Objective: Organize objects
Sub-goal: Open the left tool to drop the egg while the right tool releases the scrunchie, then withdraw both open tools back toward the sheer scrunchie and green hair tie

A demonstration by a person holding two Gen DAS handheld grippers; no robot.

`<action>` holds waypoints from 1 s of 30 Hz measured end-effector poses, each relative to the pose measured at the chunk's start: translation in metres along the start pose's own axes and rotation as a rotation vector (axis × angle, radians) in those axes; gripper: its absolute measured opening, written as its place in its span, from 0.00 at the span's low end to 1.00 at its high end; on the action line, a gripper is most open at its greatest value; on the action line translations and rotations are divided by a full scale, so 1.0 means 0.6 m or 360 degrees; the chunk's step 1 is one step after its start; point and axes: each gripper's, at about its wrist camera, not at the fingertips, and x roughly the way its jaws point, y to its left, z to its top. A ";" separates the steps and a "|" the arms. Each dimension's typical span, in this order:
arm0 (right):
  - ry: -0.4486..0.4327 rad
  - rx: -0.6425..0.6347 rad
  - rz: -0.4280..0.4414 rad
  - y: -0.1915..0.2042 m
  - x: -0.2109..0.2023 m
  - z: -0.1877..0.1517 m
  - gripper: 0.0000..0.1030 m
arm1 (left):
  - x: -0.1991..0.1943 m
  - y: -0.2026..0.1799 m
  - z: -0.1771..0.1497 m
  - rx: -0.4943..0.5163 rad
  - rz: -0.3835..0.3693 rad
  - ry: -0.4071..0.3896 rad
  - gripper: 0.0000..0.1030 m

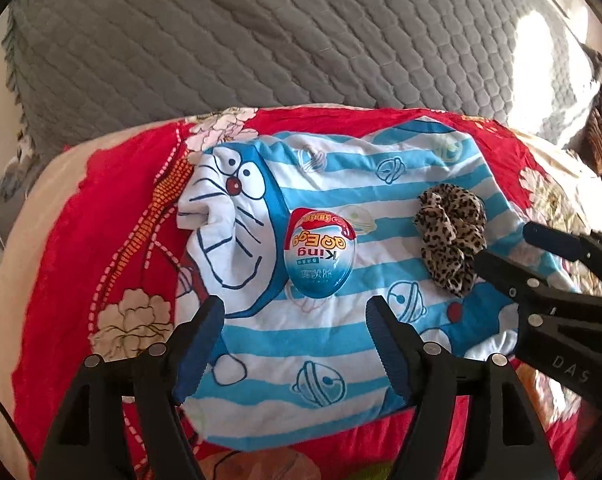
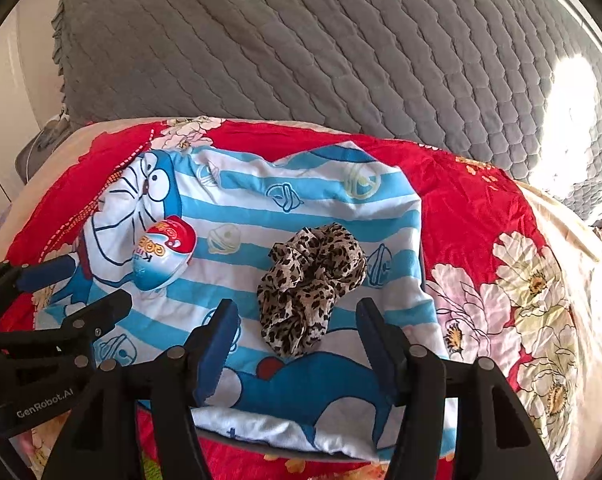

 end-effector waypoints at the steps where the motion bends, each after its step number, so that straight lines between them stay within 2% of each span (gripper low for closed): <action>1: -0.0009 -0.0004 0.0001 0.000 -0.006 -0.001 0.61 | -0.004 0.001 -0.001 -0.0004 -0.0001 0.0000 0.73; 8: -0.0036 -0.0018 0.0014 0.002 -0.041 -0.007 0.62 | -0.034 0.017 -0.012 -0.0067 -0.0022 0.0003 0.73; 17: -0.0080 -0.0056 0.0039 0.014 -0.094 -0.023 0.65 | -0.095 0.025 -0.026 -0.0088 -0.0050 -0.0069 0.74; 30: -0.0182 -0.0080 0.0077 0.017 -0.199 -0.046 0.70 | -0.204 0.007 -0.060 -0.0016 -0.0055 -0.0169 0.76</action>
